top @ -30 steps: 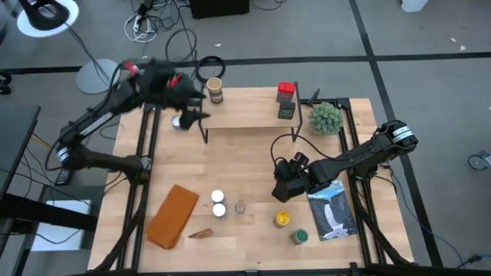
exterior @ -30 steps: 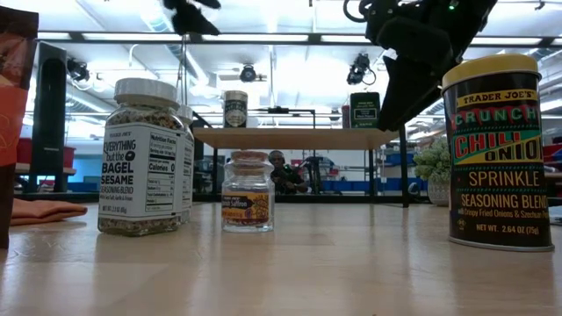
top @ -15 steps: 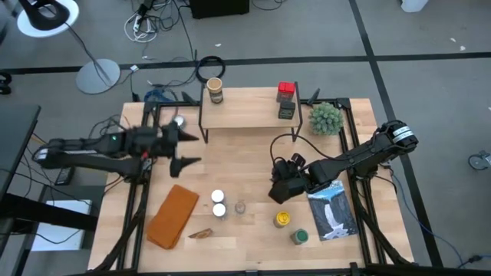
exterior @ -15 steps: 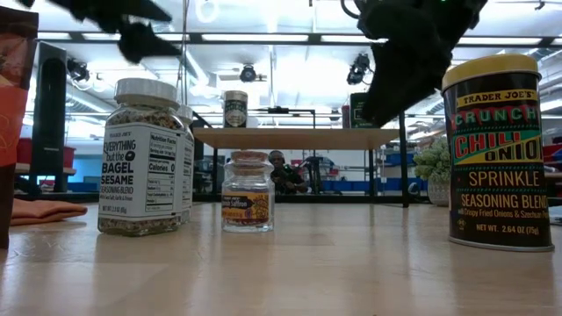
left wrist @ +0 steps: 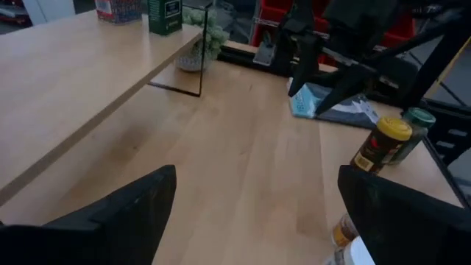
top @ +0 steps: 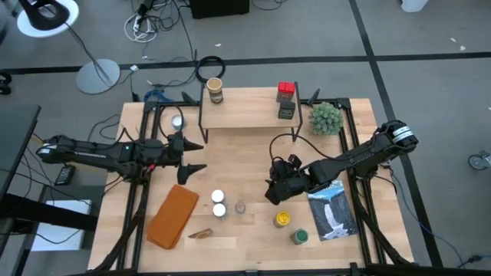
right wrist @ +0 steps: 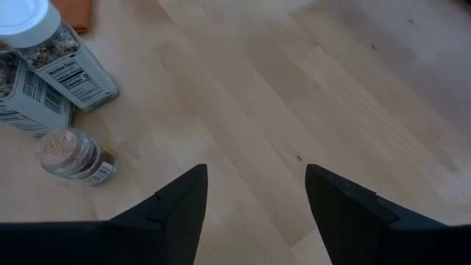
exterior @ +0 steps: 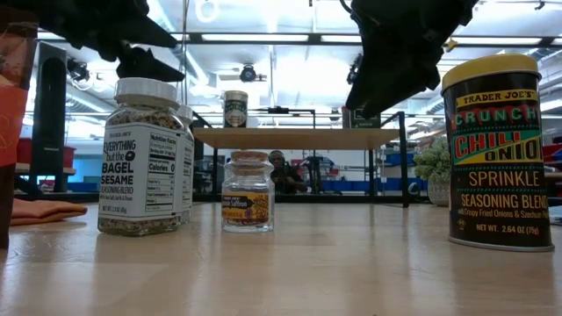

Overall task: Shelf spices
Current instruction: Put the white seasoning bottle on the shelf

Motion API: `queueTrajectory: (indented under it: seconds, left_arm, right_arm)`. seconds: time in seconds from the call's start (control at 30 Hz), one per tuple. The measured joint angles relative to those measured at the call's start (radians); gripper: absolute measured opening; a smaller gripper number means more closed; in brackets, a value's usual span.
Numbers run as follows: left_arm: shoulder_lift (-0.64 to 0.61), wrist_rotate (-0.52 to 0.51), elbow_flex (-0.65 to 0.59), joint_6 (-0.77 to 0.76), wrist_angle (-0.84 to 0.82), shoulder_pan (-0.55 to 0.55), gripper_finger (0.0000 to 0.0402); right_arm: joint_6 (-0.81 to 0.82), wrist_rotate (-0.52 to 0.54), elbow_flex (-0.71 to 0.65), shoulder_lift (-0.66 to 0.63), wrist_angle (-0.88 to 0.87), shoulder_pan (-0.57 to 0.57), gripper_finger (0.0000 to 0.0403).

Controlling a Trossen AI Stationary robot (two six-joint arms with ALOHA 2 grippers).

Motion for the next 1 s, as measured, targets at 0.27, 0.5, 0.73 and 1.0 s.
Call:
queueTrajectory:
  seconds: [0.27, 0.5, 0.73, 1.0]
  left_arm:
    - [0.0, 0.014, 0.0, -0.021, 0.088, 0.0, 0.0383]
    - [0.043, 0.056, 0.0, 0.037, 0.08, 0.0, 0.0383]
    - [0.101, -0.002, 0.0, 0.085, 0.108, 0.0, 0.0383]
    - [0.118, -0.026, 0.0, 0.079, 0.108, 0.0, 0.0383]
  right_arm:
    - [-0.003, 0.0, 0.0, 0.0, 0.003, 0.0, 0.0229]
    - [-0.005, 0.0, 0.0, 0.0, 0.007, 0.0, 0.0229]
    - [-0.014, 0.001, 0.0, 0.0, 0.011, -0.002, 0.0229]
    - [-0.014, 0.002, 0.0, 0.0, 0.021, -0.002, 0.0229]
